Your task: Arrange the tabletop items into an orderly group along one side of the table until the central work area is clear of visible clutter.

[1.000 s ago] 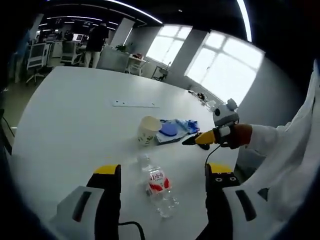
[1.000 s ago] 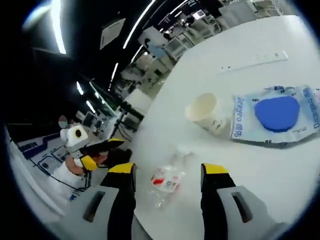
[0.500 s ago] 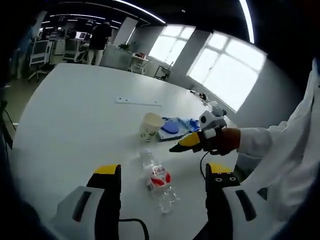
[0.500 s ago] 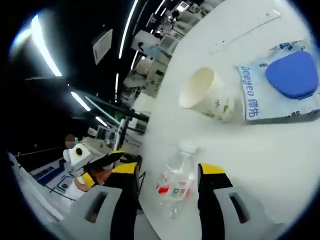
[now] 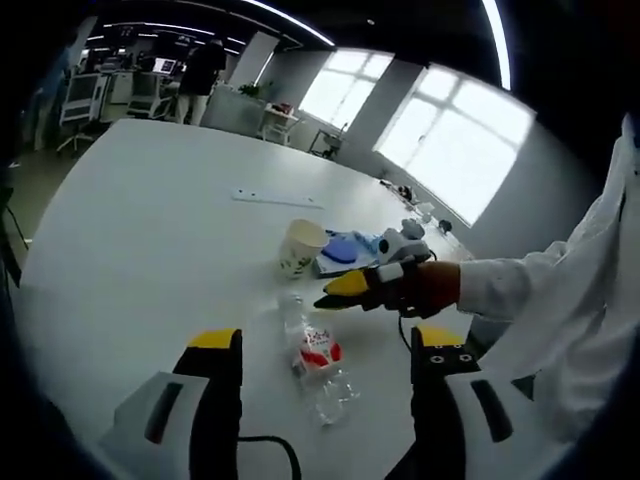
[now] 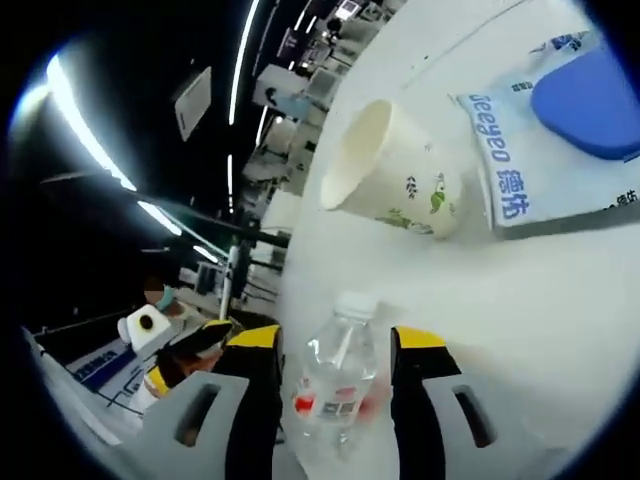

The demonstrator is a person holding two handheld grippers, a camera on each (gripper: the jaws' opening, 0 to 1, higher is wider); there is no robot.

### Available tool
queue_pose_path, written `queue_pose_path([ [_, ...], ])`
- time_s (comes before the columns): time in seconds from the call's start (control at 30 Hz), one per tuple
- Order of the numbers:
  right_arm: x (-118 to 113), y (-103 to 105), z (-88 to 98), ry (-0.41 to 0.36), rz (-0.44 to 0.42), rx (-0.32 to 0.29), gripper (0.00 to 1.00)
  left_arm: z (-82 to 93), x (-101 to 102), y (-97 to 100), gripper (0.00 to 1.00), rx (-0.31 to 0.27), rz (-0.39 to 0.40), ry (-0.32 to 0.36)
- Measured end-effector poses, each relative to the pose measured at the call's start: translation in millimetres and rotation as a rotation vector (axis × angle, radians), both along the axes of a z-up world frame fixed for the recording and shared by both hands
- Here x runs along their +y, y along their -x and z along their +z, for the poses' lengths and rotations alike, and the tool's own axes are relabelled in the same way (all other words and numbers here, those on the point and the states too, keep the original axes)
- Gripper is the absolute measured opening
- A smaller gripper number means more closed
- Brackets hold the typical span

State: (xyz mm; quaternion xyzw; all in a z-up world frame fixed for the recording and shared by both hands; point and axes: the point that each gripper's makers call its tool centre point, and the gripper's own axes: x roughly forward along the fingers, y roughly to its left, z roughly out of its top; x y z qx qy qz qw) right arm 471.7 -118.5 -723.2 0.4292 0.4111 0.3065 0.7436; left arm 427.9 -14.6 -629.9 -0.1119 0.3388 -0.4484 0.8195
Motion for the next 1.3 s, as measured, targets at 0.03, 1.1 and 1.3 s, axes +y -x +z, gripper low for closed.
queue_pose_path([
  [0.03,1.2,-1.0,-1.0,-0.004,-0.002,0.005,0.41,-0.3,-0.1,0.2,0.69,0.0,0.0,0.001],
  [1.1,31.4,-18.5,-22.0,-0.07,-0.013,0.042,0.21,-18.8,3.5,2.3,0.68,0.034,0.007,0.011],
  [1.3,32.0,-18.8,-18.8,-0.059,-0.018,0.035,0.2,-19.8,3.5,1.8,0.67,0.033,0.007,0.016],
])
